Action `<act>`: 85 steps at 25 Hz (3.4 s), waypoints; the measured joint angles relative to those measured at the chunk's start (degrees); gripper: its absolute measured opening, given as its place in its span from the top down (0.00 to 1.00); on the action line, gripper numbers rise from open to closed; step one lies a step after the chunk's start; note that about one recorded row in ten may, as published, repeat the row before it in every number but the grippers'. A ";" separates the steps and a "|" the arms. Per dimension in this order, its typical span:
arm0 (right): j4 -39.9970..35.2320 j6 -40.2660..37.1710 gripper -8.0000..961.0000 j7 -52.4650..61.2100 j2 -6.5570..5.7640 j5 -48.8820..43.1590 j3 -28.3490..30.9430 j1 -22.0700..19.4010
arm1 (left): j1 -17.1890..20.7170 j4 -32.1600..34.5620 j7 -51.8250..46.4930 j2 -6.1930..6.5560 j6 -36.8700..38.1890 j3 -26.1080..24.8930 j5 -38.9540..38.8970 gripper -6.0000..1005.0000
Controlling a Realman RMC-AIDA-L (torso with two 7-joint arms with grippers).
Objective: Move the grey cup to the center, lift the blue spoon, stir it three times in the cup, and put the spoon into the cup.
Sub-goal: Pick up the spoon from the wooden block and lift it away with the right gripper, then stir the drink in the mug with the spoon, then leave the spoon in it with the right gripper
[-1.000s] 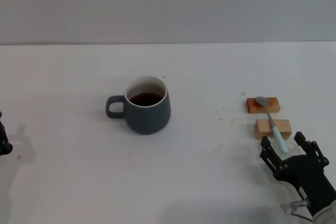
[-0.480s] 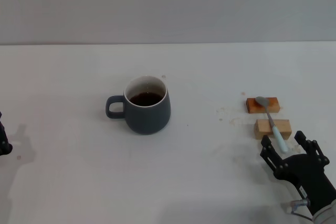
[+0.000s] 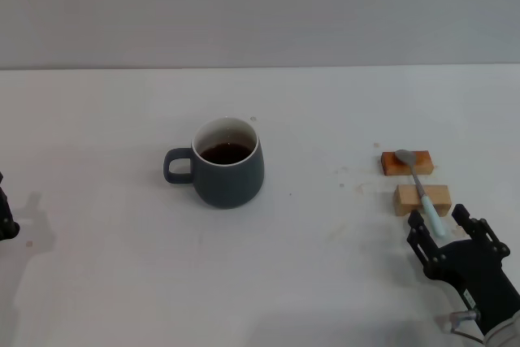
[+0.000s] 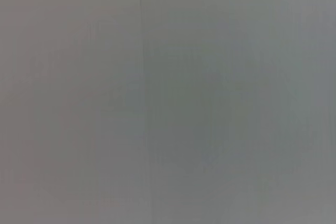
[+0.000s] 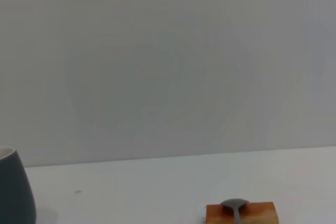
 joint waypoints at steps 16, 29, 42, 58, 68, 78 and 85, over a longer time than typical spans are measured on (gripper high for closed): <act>-0.11 0.58 0.49 0.00 -0.07 0.03 -0.47 0.23 | 0.06 0.00 0.00 0.09 0.00 0.00 0.00 1.00; 0.01 0.63 0.59 0.00 -0.12 0.09 -0.52 0.26 | 0.07 0.00 0.00 0.09 -0.05 0.00 0.00 1.00; 0.36 0.20 0.66 0.00 0.00 1.25 0.46 -0.45 | 0.02 0.89 0.00 0.09 -0.09 -0.01 0.00 1.00; 12.64 -4.00 0.83 -11.61 -3.12 0.38 0.77 -0.41 | -0.61 1.23 0.00 0.03 -0.18 -0.01 0.01 1.00; 44.50 10.58 0.83 -36.59 -16.04 2.06 13.29 0.94 | -0.45 1.23 0.00 0.00 -0.28 -0.01 0.07 1.00; 69.76 38.66 0.83 -94.78 -18.18 42.62 38.08 -2.58 | -0.37 1.33 0.03 0.00 -0.59 -0.01 0.09 1.00; 73.68 33.20 0.83 -124.31 -14.21 62.29 41.19 -1.14 | -0.59 1.49 0.41 0.00 -1.31 0.00 0.09 1.00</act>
